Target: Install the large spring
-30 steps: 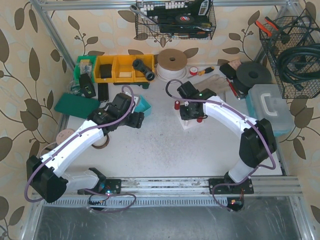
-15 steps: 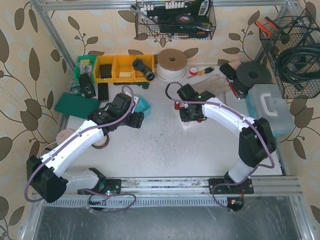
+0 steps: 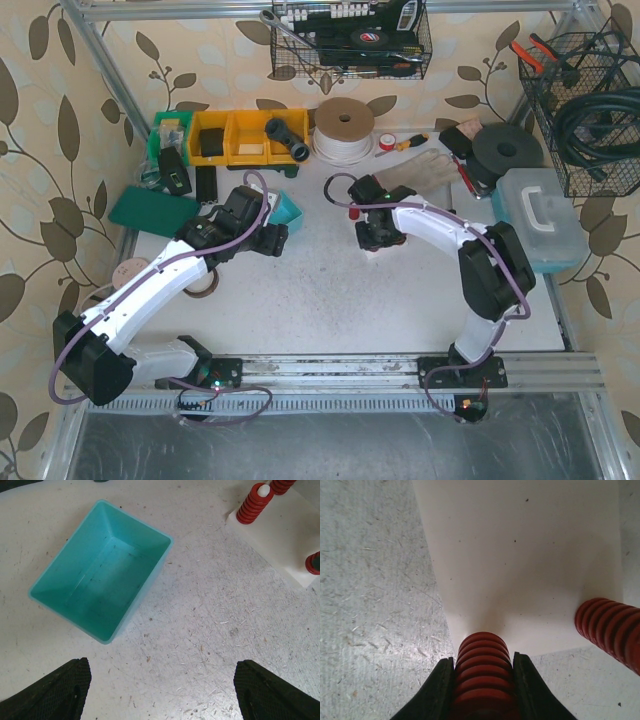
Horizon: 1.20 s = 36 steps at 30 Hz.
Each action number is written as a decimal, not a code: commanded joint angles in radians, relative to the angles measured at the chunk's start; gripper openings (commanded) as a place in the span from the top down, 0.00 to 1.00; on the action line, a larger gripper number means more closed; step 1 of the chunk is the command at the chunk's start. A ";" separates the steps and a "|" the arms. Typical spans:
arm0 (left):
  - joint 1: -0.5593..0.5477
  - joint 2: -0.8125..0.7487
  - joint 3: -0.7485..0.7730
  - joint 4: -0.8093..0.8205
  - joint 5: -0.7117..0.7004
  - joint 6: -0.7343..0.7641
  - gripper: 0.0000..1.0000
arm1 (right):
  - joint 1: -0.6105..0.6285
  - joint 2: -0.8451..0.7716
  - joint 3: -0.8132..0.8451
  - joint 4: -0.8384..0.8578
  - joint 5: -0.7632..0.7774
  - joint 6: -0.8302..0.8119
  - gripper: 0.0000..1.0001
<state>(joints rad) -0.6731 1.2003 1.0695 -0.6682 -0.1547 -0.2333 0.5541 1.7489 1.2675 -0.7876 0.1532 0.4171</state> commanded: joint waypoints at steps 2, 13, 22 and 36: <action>0.012 -0.004 0.031 0.001 0.004 0.002 0.19 | -0.003 0.035 0.024 -0.016 0.036 -0.007 0.66; 0.013 -0.079 -0.038 0.120 -0.071 -0.044 0.15 | -0.005 -0.188 0.084 -0.121 0.050 -0.027 0.33; 0.013 -0.195 -0.072 0.153 -0.312 0.079 0.13 | -0.005 -0.639 -0.044 -0.032 0.197 -0.154 0.00; 0.083 -0.286 -0.364 0.248 -0.646 0.065 0.13 | -0.010 -0.994 -0.637 0.485 0.484 -0.434 0.00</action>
<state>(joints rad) -0.6518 0.9115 0.7746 -0.5106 -0.6678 -0.1955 0.5514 0.7597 0.7086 -0.4625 0.4847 0.1474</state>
